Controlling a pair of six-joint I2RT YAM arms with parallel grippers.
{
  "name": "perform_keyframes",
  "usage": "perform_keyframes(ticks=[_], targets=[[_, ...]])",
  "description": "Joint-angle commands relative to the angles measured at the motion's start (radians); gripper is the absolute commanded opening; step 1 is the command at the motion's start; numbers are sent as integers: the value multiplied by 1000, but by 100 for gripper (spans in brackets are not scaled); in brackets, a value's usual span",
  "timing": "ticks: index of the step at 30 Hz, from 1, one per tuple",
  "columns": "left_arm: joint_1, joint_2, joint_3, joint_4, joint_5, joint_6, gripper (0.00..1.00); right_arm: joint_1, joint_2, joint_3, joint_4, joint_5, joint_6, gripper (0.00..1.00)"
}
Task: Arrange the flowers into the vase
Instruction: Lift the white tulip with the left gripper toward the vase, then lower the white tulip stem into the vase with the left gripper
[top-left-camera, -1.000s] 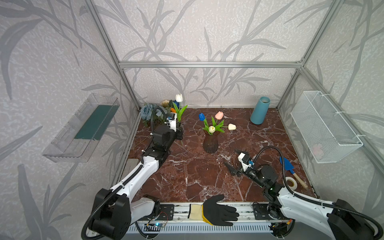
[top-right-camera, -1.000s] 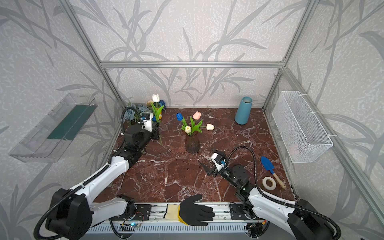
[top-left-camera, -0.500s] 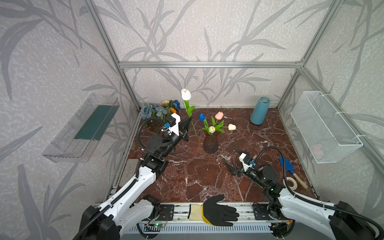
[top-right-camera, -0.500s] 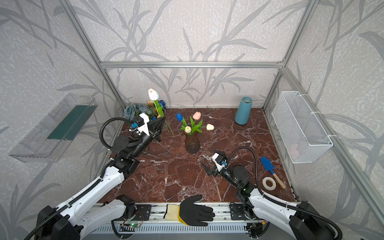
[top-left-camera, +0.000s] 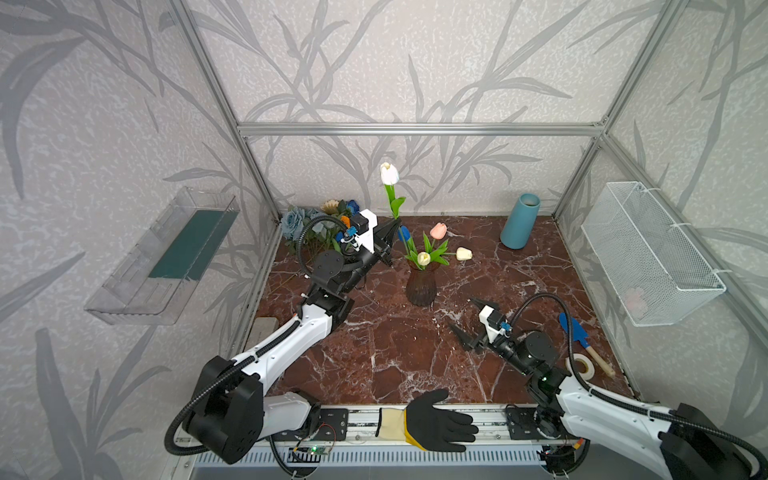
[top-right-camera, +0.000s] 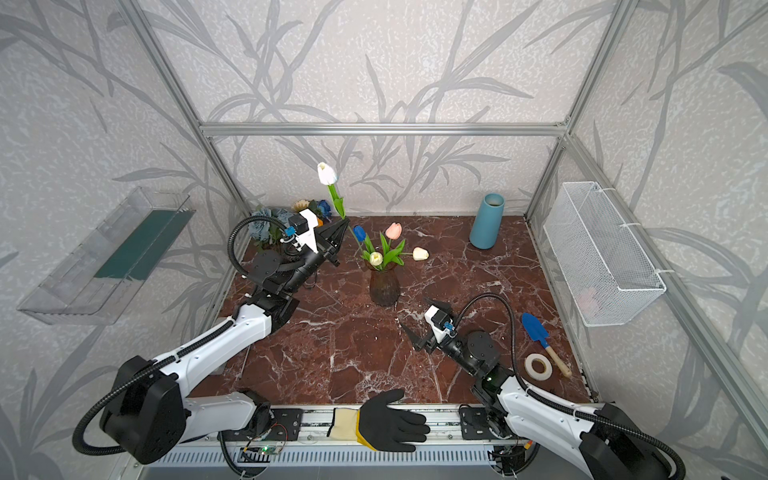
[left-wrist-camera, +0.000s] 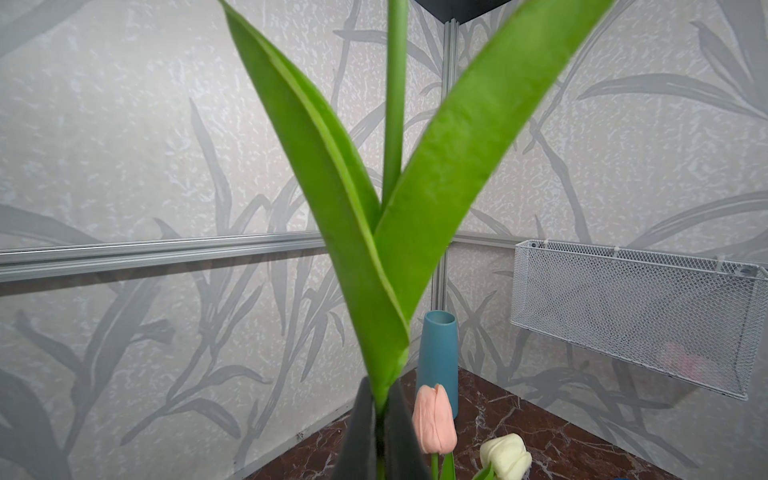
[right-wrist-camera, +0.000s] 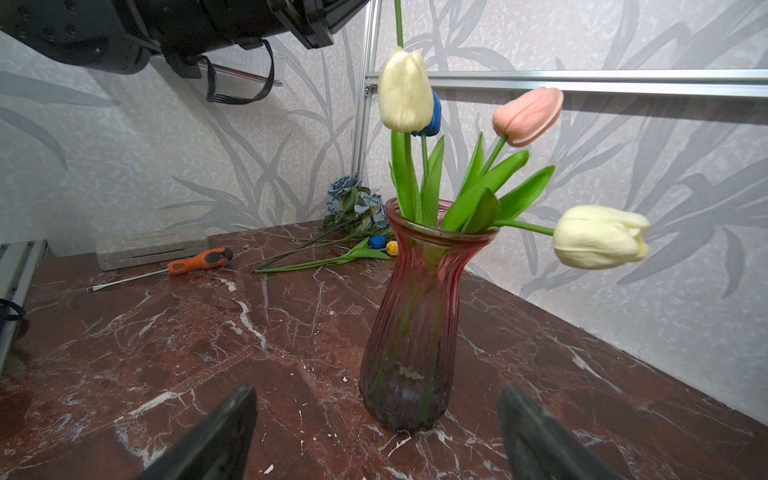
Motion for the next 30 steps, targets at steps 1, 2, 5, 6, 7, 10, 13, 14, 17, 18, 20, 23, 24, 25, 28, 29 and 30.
perform_keyframes(ticks=[1,2,5,6,7,10,13,14,17,18,20,23,24,25,28,29,30], targets=[[-3,34,53,87,33,-33,0,5,-5,-9,10,-5,4,91],[-6,48,58,98,37,-40,0,5,-5,-9,11,-5,4,91],[-7,91,70,133,46,-73,0,5,-9,-9,5,-3,3,91],[-7,105,75,136,50,-82,0,5,-11,-7,3,-3,3,91],[-9,117,80,136,54,-84,0,5,-11,-7,3,-4,3,91],[-16,147,85,139,57,-92,0,5,-11,-8,2,-6,3,91],[-24,162,86,119,65,-81,0,5,-12,-8,3,-5,3,91],[-28,163,86,110,62,-75,0,5,-13,-6,1,-5,2,91],[-41,165,85,61,63,-46,0,5,-14,-7,0,-5,2,91],[-46,164,86,44,62,-33,0,5,-13,-7,0,-5,1,91],[-58,162,85,16,48,-13,0,5,-13,-6,0,-5,1,91],[-72,162,80,-14,42,15,0,5,-7,-5,1,-5,2,91],[-77,163,80,-25,38,26,0,5,-4,-5,3,-5,1,91],[-83,166,83,-30,37,33,0,5,-2,-5,4,-6,1,91],[-90,182,92,-47,49,43,0,5,2,-4,6,-6,2,91],[-90,186,95,-52,51,43,0,5,3,-4,6,-6,1,91],[-90,190,96,-57,55,45,0,5,3,-3,5,-6,2,91]])
